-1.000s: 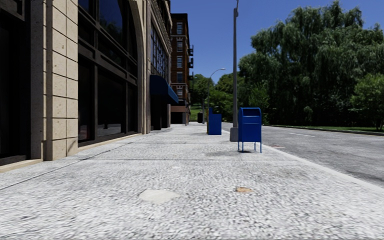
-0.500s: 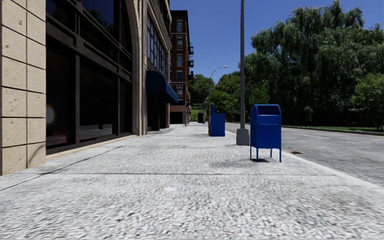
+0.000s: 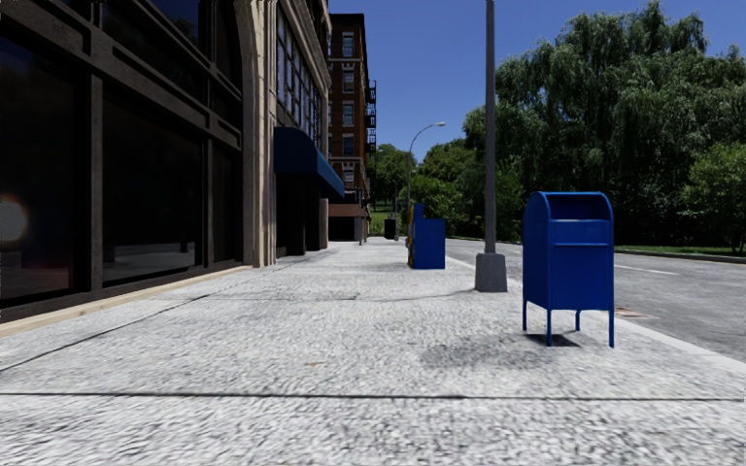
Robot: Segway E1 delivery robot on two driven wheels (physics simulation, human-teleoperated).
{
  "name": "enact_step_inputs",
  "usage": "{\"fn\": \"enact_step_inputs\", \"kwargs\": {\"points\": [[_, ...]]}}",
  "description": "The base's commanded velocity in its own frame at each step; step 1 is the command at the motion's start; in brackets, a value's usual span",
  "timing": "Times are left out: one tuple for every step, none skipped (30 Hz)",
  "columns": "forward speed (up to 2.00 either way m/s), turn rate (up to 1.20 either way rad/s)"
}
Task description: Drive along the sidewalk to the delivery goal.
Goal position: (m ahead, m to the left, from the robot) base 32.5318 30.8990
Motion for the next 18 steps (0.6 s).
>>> {"fn": "enact_step_inputs", "kwargs": {"points": [[2.00, 0.00], [2.00, 0.00], [2.00, 0.00], [2.00, 0.00], [2.00, 0.00], [2.00, 0.00], [2.00, 0.00], [2.00, 0.00], [2.00, 0.00], [2.00, 0.00], [2.00, 0.00], [2.00, 0.00], [2.00, 0.00], [2.00, 0.00], [2.00, 0.00], [2.00, 0.00], [2.00, 0.00], [2.00, 0.00]]}}
